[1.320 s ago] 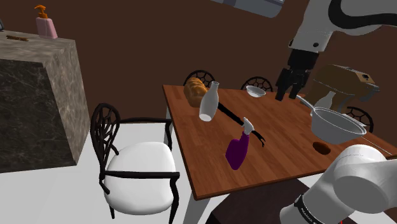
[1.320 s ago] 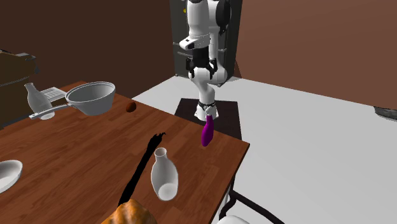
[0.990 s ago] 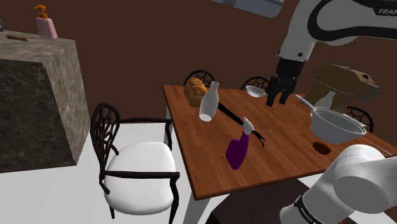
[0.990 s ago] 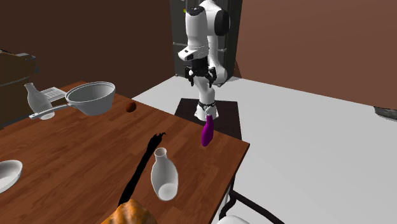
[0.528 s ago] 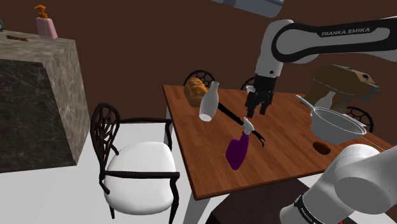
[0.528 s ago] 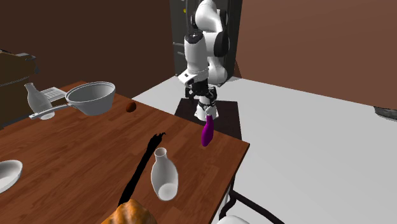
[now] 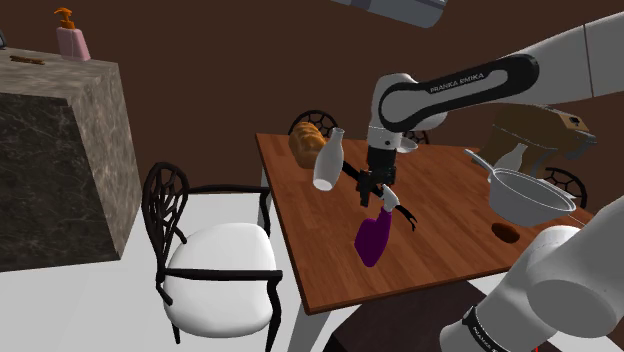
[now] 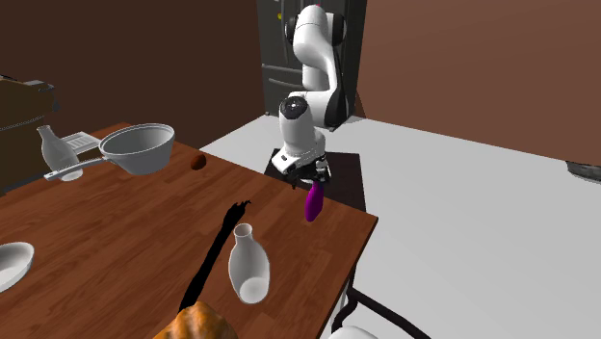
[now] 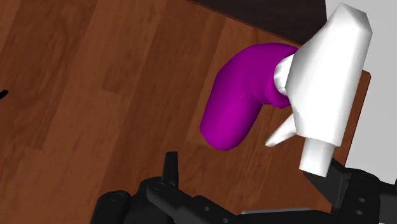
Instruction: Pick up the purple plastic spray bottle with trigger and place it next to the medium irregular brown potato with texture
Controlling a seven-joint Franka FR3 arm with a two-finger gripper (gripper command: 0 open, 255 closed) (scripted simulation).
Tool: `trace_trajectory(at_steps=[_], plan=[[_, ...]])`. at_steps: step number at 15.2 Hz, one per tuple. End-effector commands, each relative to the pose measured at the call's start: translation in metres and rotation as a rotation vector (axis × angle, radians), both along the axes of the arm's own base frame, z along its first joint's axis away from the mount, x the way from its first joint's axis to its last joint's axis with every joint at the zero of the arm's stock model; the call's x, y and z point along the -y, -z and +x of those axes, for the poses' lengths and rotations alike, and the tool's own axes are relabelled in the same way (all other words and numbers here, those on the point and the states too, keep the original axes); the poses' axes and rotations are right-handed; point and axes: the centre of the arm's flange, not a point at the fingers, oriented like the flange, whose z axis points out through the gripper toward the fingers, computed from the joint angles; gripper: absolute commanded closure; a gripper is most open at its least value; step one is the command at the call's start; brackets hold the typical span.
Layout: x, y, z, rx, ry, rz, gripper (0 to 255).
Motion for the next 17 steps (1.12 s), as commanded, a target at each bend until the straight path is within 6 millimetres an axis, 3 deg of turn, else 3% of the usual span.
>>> trace_trajectory(at_steps=[1,10,17], plan=[[-0.001,0.025,0.013,-0.018,-0.014,0.007,0],[-0.006,0.070,0.004,-0.022,-0.018,0.008,0],[-0.006,0.070,0.004,-0.022,-0.018,0.008,0]])
